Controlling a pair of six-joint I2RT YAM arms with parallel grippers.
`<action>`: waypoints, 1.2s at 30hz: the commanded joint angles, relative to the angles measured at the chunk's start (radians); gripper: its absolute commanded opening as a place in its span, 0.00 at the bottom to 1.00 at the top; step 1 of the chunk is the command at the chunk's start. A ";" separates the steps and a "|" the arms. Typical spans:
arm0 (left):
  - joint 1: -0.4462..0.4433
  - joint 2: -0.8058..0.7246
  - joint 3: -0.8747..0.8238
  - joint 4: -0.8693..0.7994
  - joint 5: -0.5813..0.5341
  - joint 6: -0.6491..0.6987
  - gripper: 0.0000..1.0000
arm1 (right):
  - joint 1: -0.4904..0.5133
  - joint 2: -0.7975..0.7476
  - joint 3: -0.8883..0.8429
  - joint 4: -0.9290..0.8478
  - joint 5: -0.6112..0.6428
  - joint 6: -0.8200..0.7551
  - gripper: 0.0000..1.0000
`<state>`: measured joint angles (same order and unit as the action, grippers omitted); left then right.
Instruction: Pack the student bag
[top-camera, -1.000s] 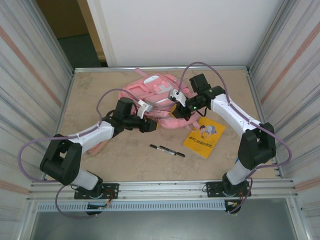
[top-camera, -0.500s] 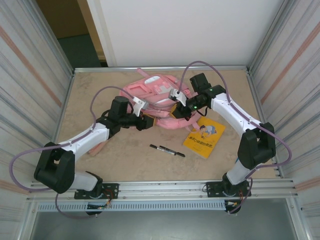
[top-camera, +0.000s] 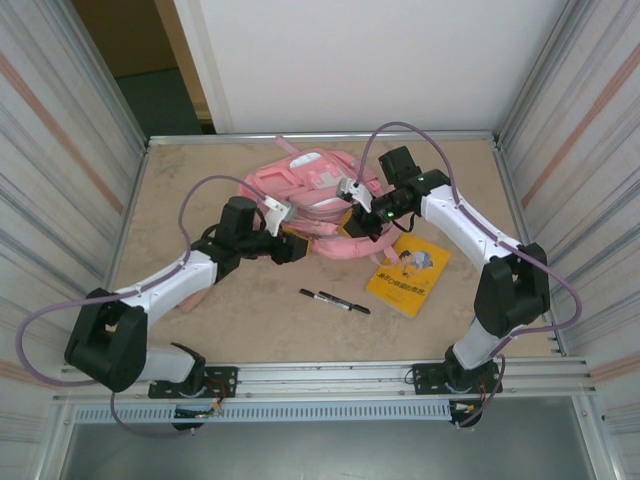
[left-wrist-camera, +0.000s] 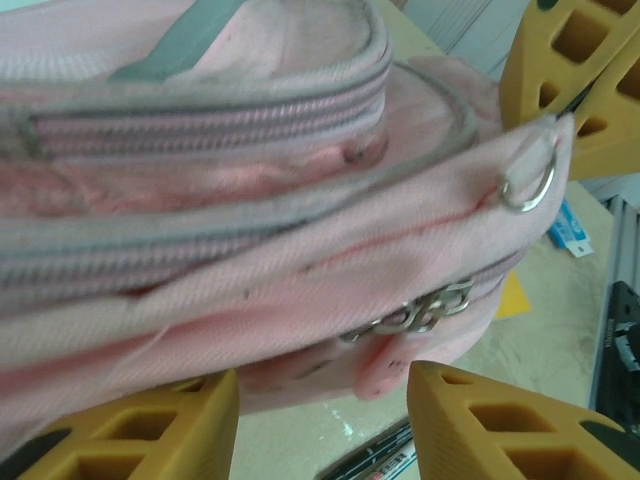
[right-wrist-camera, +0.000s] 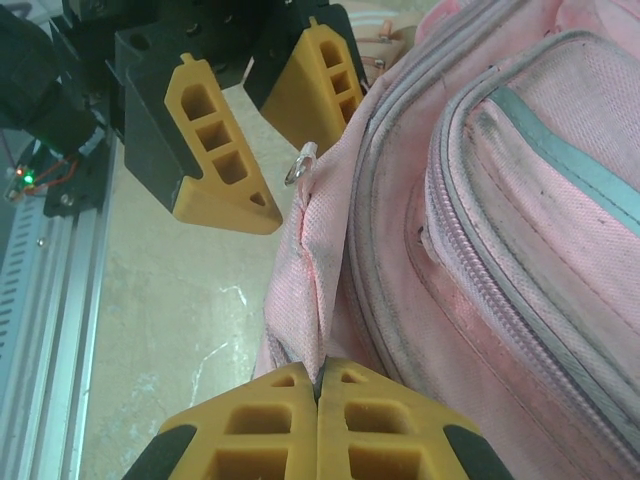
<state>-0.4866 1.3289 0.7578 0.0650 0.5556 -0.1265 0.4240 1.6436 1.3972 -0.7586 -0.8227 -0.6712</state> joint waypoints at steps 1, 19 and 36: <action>-0.001 -0.039 -0.018 0.034 -0.055 0.021 0.49 | 0.001 0.007 0.061 -0.006 -0.108 -0.026 0.00; -0.008 0.117 0.053 0.096 0.177 0.005 0.42 | 0.039 0.023 0.076 -0.047 -0.122 -0.035 0.00; 0.021 0.006 0.000 -0.040 -0.022 0.029 0.00 | 0.033 0.027 0.060 -0.003 -0.031 0.036 0.00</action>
<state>-0.4892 1.3872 0.7765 0.0750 0.6323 -0.1112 0.4515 1.6760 1.4380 -0.7853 -0.8253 -0.6647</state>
